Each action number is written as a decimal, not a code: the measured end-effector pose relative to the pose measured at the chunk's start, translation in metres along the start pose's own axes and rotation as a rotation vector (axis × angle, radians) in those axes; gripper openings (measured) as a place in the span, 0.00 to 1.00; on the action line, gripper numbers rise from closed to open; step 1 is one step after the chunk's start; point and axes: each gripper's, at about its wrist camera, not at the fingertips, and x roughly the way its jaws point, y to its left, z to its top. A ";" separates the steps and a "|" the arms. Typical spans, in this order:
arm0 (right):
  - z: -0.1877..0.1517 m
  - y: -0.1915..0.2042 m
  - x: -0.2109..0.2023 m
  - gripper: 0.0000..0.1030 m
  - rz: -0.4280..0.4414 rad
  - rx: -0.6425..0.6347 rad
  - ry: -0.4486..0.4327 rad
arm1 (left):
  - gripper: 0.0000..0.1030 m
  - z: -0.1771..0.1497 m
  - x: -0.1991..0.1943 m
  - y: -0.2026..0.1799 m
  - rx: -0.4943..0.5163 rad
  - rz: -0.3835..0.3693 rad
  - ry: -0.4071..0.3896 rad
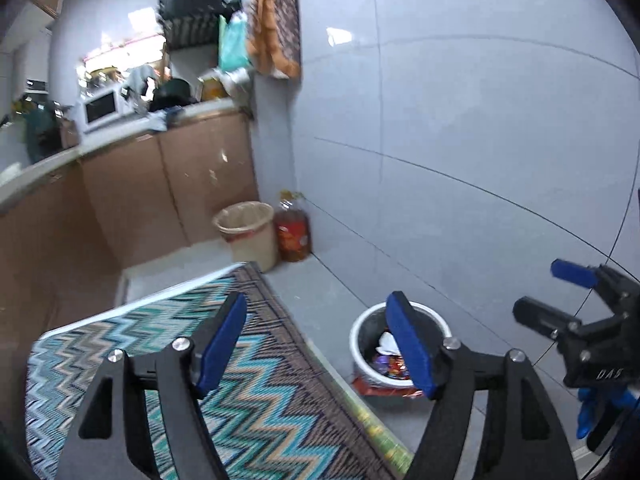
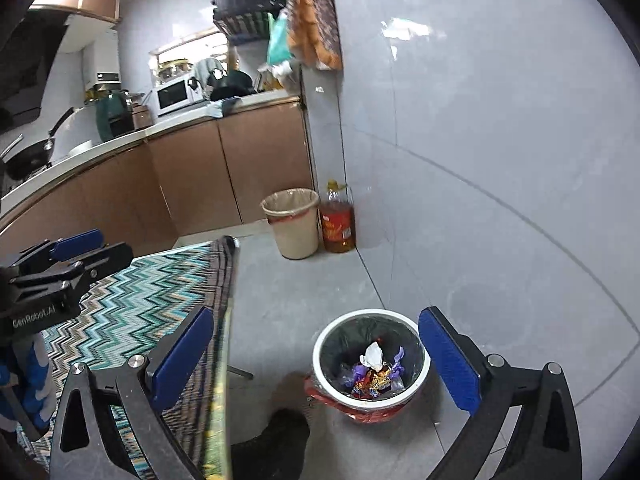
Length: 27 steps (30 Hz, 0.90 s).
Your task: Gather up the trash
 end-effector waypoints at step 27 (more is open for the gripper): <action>-0.010 0.089 -0.100 1.00 -0.074 -0.091 -0.234 | 0.96 -0.036 -0.169 0.072 -0.110 0.331 -0.291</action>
